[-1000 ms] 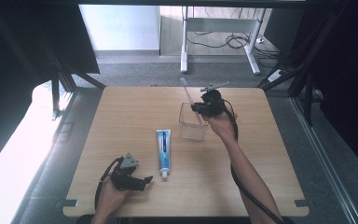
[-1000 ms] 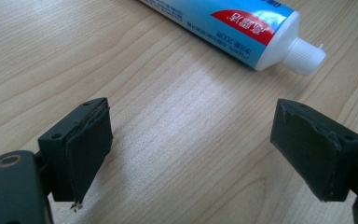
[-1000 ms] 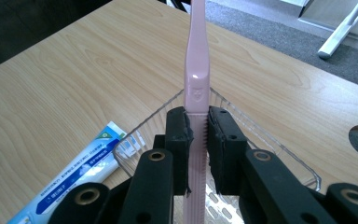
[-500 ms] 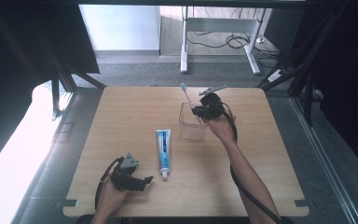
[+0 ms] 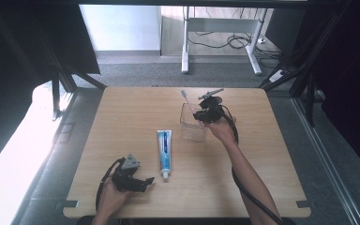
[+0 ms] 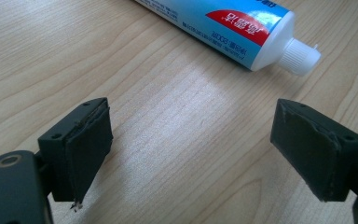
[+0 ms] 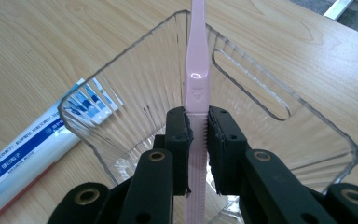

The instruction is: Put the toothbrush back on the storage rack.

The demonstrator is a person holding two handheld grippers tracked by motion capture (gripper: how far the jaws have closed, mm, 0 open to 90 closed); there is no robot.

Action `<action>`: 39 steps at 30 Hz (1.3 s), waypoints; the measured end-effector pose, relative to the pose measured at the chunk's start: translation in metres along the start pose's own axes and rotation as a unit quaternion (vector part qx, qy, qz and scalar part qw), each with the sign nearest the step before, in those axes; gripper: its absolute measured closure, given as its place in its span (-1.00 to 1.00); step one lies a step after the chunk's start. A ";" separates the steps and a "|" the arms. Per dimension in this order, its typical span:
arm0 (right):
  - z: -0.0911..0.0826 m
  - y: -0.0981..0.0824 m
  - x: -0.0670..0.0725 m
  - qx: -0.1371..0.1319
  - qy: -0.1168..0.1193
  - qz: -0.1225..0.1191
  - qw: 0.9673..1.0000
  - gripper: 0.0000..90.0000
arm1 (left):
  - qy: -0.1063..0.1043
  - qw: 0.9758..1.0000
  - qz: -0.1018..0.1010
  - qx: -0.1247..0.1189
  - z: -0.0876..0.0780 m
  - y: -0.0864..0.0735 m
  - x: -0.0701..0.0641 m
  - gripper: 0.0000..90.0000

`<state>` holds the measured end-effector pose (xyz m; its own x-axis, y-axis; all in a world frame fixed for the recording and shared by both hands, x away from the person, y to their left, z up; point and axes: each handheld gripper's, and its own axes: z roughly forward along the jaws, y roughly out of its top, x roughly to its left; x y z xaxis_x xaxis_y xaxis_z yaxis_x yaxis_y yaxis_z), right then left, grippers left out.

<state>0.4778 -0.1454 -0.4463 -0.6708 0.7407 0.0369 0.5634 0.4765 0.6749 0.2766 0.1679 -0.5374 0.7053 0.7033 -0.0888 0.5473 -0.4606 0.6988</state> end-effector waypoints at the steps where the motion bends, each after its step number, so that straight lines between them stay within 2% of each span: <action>1: 0.000 0.000 -0.001 0.002 0.000 0.000 1.000 0.75 | 0.000 1.000 0.000 0.000 0.000 0.000 0.000 -0.71; 23: 0.015 -0.002 0.000 0.052 0.011 -0.011 0.999 0.74 | 0.000 1.000 0.001 0.002 0.001 0.000 -0.001 -0.71; 35: 0.016 0.000 0.004 0.083 0.013 -0.027 0.996 0.76 | 0.000 1.000 0.002 0.003 0.001 0.000 -0.001 -0.71; 39: 0.016 0.000 0.005 0.082 0.013 -0.027 0.996 0.73 | 0.001 1.000 0.002 0.003 0.000 0.000 -0.001 -0.71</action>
<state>0.4825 -0.1342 -0.4582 -0.7130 0.7007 0.0249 0.5961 0.5872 0.5475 0.2763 0.1670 -0.5375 0.7064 0.7026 -0.0857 0.5477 -0.4659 0.6949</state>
